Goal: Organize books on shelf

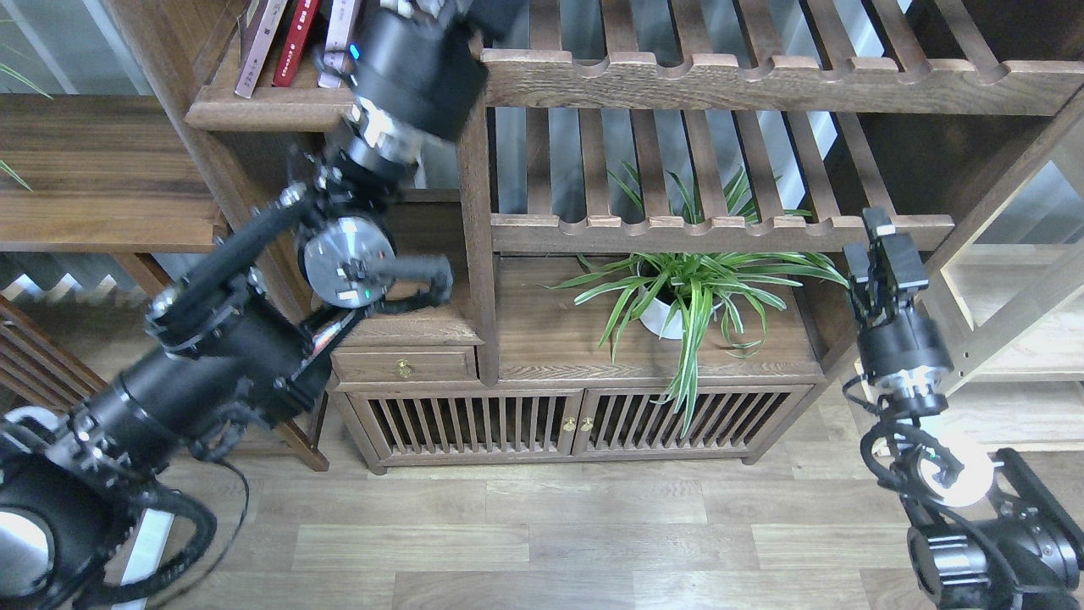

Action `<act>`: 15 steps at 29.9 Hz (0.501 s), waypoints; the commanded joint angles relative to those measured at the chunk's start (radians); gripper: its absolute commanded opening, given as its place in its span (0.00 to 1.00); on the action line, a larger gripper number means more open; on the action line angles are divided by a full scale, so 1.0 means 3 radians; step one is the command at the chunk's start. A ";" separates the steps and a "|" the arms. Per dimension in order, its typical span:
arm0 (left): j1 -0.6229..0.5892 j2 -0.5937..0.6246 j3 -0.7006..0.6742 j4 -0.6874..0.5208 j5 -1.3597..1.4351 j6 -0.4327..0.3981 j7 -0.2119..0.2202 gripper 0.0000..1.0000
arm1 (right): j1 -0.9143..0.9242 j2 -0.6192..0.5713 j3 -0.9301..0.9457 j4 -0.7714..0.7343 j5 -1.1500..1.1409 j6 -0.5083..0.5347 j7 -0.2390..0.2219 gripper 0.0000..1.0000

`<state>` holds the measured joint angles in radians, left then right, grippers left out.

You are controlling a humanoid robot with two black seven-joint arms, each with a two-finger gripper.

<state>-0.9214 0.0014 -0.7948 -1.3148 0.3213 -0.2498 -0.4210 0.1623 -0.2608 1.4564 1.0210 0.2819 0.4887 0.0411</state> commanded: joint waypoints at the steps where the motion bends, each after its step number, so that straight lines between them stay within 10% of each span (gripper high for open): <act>1: 0.0202 -0.0005 0.0031 0.0000 0.0003 -0.0134 0.0410 0.99 | 0.0138 -0.0010 -0.0012 0.0007 -0.0004 0.0000 -0.0029 0.82; 15: 0.0243 -0.0005 0.0154 0.0062 0.0023 -0.0134 0.0794 0.99 | 0.0486 0.0026 -0.0513 0.0227 0.0001 0.0000 -0.0101 0.81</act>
<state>-0.8520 0.0000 -0.7507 -1.2990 0.3281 -0.2891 -0.2119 0.2932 -0.2597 1.3312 1.0744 0.2821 0.4887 0.0158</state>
